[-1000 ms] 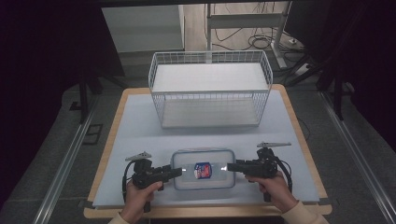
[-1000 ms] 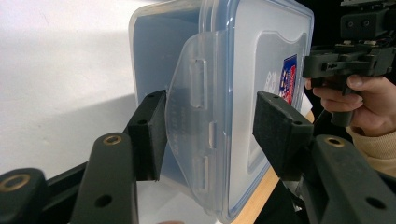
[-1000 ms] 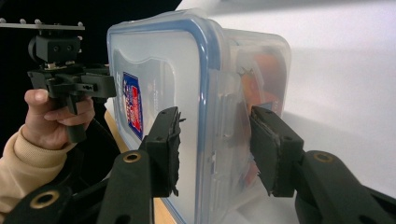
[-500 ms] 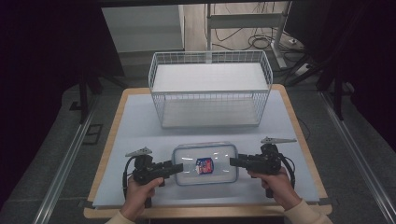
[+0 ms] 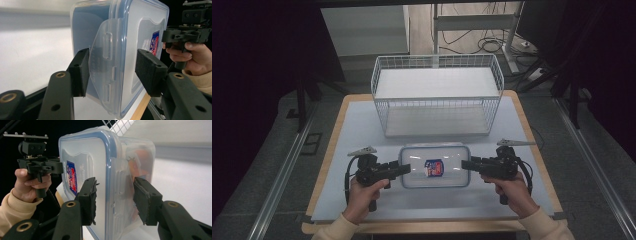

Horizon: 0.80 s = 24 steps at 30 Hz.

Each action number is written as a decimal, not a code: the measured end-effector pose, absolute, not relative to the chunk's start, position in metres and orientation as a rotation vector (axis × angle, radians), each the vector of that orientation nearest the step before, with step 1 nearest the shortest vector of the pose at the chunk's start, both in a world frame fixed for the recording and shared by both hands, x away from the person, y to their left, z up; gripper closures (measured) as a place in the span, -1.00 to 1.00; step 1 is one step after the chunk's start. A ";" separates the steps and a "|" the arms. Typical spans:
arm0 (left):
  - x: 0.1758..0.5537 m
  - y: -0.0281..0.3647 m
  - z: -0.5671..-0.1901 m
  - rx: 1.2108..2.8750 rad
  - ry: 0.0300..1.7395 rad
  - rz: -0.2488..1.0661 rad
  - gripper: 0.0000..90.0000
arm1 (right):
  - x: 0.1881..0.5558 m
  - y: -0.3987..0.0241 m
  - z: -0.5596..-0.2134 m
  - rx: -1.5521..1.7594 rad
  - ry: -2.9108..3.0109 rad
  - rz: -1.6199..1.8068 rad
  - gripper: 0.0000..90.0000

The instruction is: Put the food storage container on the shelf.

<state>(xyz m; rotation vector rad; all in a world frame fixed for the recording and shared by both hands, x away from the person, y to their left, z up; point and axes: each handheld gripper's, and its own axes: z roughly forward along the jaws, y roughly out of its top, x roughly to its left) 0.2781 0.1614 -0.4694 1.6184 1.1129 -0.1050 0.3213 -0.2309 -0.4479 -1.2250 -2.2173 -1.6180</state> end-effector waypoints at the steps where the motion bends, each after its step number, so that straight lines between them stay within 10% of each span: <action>1: 0.279 0.161 -0.468 1.617 1.112 -0.103 0.04 | 0.321 -0.231 -0.448 -1.225 -2.217 -1.618 0.21; 24: 0.302 0.163 -0.418 1.604 1.071 -0.043 0.03 | 0.341 -0.229 -0.402 -1.185 -2.247 -1.713 0.21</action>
